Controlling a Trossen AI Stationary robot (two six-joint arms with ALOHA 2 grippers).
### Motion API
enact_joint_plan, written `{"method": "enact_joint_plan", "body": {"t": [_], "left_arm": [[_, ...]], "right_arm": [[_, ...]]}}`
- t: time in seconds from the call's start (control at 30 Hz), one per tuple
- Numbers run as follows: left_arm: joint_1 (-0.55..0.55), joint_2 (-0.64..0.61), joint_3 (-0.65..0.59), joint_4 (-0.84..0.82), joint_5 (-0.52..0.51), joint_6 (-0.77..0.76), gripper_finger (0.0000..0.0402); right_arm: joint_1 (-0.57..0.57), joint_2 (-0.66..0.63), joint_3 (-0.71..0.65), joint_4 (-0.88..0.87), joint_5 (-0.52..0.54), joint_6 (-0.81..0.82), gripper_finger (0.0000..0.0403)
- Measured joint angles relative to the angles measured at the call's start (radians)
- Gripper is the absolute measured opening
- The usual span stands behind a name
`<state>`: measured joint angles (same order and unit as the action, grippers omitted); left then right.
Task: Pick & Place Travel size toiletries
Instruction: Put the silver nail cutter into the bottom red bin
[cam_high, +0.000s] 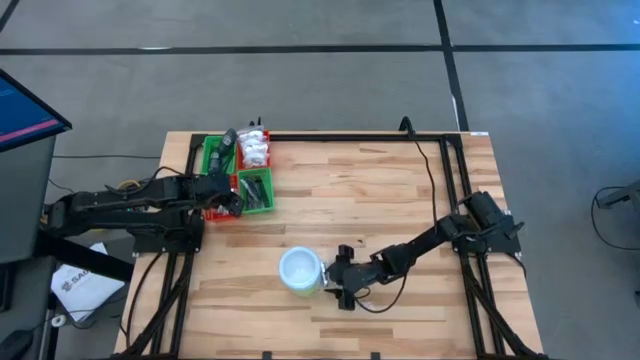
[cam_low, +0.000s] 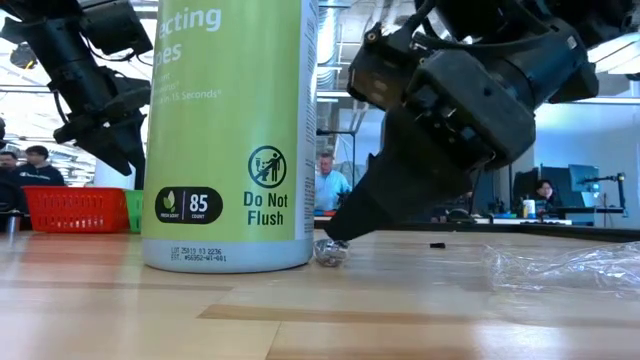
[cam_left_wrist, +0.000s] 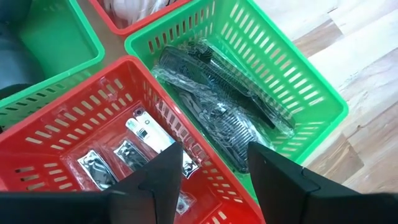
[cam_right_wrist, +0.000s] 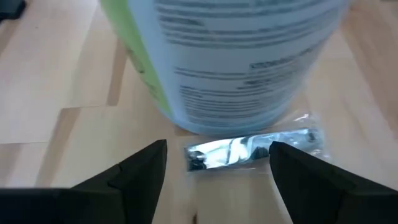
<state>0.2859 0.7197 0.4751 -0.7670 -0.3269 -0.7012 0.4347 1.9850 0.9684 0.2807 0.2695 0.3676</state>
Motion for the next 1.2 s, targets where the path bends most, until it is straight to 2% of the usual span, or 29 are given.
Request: {"method": "enact_joint_plan", "body": {"t": [0.27,0.53,0.63,0.73,0.8,0.9,1.1,1.2], "left_arm": [[0.000,0.000,0.000,0.009,-0.002,0.016,0.0172],[0.000,0.000,0.000,0.016,-0.002,0.017,0.0168],[0.000,0.000,0.000,0.017,-0.002,0.017,0.0168],[0.000,0.000,0.000,0.019,-0.002,0.017,0.0168],[0.000,0.000,0.000,0.020,-0.002,0.017,0.0168],[0.000,0.000,0.000,0.022,-0.002,0.017,0.0168],[0.000,0.000,0.000,0.024,-0.001,0.017,0.0168],[0.000,0.000,0.000,0.025,-0.001,0.017,0.0168]], "right_arm": [[0.001,0.000,0.000,0.003,0.026,0.026,0.0272],[0.001,0.093,0.055,-0.005,0.071,0.016,0.0272],[-0.004,0.125,0.099,-0.048,0.074,0.013,0.0271],[-0.010,0.133,0.149,-0.175,0.072,0.023,0.0260],[-0.014,0.127,0.173,-0.276,0.076,0.058,0.0242],[-0.021,0.126,0.186,-0.320,0.081,0.088,0.0193],[-0.023,0.126,0.185,-0.325,0.093,0.080,0.0038],[-0.024,0.117,0.183,-0.331,0.093,0.078,0.0042]]}}
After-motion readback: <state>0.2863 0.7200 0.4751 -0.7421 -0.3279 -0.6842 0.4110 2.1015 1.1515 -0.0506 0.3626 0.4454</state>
